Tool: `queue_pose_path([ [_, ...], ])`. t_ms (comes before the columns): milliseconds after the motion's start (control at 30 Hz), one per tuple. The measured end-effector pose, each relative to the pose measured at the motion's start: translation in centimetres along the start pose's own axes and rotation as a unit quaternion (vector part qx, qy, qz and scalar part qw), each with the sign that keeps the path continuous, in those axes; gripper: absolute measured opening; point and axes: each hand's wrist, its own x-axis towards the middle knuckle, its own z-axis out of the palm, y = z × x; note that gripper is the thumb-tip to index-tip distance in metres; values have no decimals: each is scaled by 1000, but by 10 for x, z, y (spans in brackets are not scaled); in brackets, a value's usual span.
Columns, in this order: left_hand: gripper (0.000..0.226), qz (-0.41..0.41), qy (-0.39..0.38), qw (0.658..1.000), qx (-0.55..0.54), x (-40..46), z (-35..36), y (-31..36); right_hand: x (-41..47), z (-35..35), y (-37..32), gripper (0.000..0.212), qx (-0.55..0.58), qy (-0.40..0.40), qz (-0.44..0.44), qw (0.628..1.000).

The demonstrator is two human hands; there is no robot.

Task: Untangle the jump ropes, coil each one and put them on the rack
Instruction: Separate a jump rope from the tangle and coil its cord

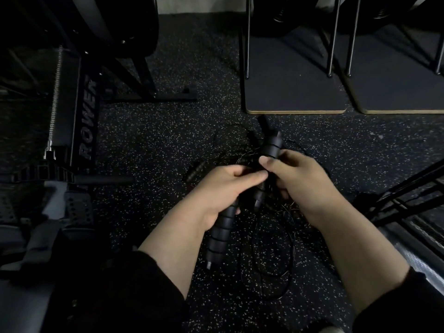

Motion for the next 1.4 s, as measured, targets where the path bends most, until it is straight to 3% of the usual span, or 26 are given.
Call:
queue_pose_path([
  [100, 42, -51, 81, 988, -119, 8, -3, -3, -3, -1, -11, 11, 1, 35, -42, 999],
  [233, 44, -124, 117, 928, -330, 14, -13, -3, -6, -2, -14, 36, -26, -40, -88, 995],
  [400, 48, -94, 127, 941, -299, 17, -16, -11, -18, 7, -9, 73, -120, -196, -63, 971],
  [533, 42, -47, 151, 933, -325, 11, -11, -11, -26, 9, -11, 54, -77, -204, -29, 975],
  [633, 52, 2, 167, 916, -364, 5, -10, -7, -37, 16, -8, 23, -27, -155, 5, 987],
  [733, 54, 49, 184, 909, -370, -6, -1, -4, -53, 26, -2, 46, 48, -109, 91, 989],
  [800, 57, 69, 182, 918, -345, -15, 7, -4, -69, 34, -2, 37, 94, -134, 109, 980],
  [933, 71, 34, 148, 897, -415, -41, 11, -14, -94, 35, 5, 28, 192, -67, 97, 974],
  [1067, 46, -57, 26, 956, -286, -74, 31, -24, -111, 31, 10, 31, 225, -60, 111, 966],
  [1167, 24, -57, 63, 960, -268, -80, 45, -29, -118, 33, 14, 28, 224, -55, 126, 965],
  [1300, 19, -13, 84, 968, -236, -72, 53, -34, -115, 31, 19, 27, 248, -24, 155, 956],
  [1400, 19, -3, 78, 969, -236, -65, 52, -34, -105, 22, 20, 27, 244, -46, 173, 953],
])
